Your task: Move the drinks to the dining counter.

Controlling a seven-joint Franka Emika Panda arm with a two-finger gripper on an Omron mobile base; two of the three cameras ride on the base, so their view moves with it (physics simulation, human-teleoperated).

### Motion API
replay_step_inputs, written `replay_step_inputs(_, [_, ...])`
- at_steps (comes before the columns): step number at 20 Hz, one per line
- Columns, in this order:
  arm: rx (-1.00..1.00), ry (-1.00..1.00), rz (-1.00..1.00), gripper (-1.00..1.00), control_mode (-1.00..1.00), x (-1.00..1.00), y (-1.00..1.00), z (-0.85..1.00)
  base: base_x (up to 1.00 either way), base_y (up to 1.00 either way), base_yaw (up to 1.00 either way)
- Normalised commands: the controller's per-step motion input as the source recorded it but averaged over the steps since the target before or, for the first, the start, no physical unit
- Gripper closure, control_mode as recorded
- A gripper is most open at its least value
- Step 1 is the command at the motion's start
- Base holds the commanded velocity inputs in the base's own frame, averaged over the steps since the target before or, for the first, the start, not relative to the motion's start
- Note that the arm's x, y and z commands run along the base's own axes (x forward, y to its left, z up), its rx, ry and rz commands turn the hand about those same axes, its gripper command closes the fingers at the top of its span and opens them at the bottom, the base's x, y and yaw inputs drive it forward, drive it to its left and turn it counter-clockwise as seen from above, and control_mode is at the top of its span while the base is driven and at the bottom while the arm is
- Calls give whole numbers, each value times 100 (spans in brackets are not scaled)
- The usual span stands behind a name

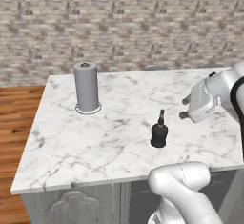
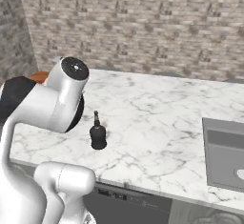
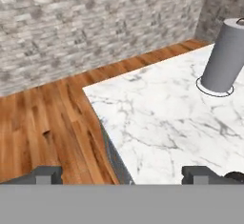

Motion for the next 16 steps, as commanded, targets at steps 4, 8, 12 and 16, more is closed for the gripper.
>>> replay_step_inputs(4, [5, 0, 39, -100, -100, -65, 83, 0, 0, 0, 0])
replay_step_inputs(8, [17, 0, 32, -100, -100, -14, 19, 0, 0, 0, 0])
replay_step_inputs(12, [2, 0, -24, -100, -100, 7, -1, -9, 0, 0, 0])
replay_step_inputs(16, [0, -4, -73, -100, -100, 0, 0, -9, 0, 0, 0])
